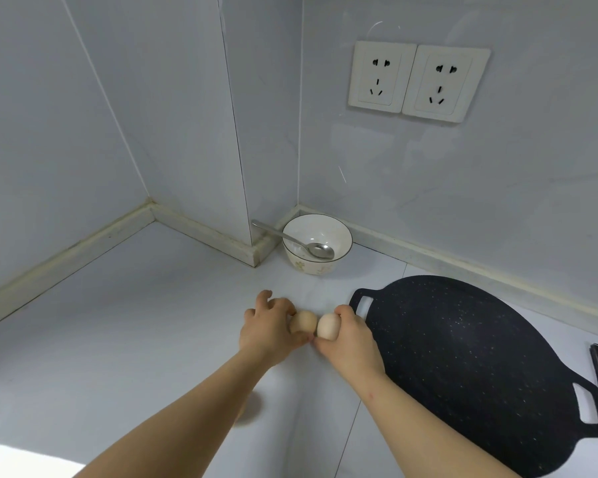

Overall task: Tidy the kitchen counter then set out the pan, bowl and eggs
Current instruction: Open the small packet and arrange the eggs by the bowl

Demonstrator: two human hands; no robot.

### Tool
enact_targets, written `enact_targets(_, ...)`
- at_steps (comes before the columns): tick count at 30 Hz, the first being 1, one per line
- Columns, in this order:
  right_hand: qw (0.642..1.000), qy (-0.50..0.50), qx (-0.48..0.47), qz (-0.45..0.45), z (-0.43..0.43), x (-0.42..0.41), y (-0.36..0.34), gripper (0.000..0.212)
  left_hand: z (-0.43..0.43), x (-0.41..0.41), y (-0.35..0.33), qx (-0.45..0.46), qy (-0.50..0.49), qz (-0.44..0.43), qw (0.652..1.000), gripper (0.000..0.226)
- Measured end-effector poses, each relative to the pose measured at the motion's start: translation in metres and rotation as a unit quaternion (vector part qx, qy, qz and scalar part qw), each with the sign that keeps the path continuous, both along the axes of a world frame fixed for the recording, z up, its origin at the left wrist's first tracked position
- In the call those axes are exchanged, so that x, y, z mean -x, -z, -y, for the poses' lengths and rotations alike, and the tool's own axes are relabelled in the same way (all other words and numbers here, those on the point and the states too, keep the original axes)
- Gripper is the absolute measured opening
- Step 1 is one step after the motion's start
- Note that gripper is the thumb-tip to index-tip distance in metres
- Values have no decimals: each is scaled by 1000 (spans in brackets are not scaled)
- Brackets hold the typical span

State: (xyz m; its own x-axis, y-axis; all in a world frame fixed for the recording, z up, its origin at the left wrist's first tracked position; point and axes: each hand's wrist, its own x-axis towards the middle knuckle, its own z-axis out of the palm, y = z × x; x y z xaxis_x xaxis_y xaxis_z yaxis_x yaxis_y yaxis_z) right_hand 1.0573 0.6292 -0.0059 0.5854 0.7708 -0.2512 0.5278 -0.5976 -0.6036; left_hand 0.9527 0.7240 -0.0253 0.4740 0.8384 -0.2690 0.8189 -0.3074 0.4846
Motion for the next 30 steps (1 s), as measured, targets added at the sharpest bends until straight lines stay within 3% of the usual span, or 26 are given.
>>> enact_targets(5,1000,-10,-11,13,0,2,1,49,17,-5,-6,-86,-22,-38,995,63)
enact_targets(15,999,-26,-35,-5,3,-3,-1,63,-13,13,-5,15,64,-12,998,51)
enact_targets(21,999,-34,-38,-11,4,-2,-1,61,-22,20,-12,-27,85,57,994,54)
enact_targets(30,998,-28,-42,-24,3,-1,1,60,-20,15,-12,-22,82,79,993,64)
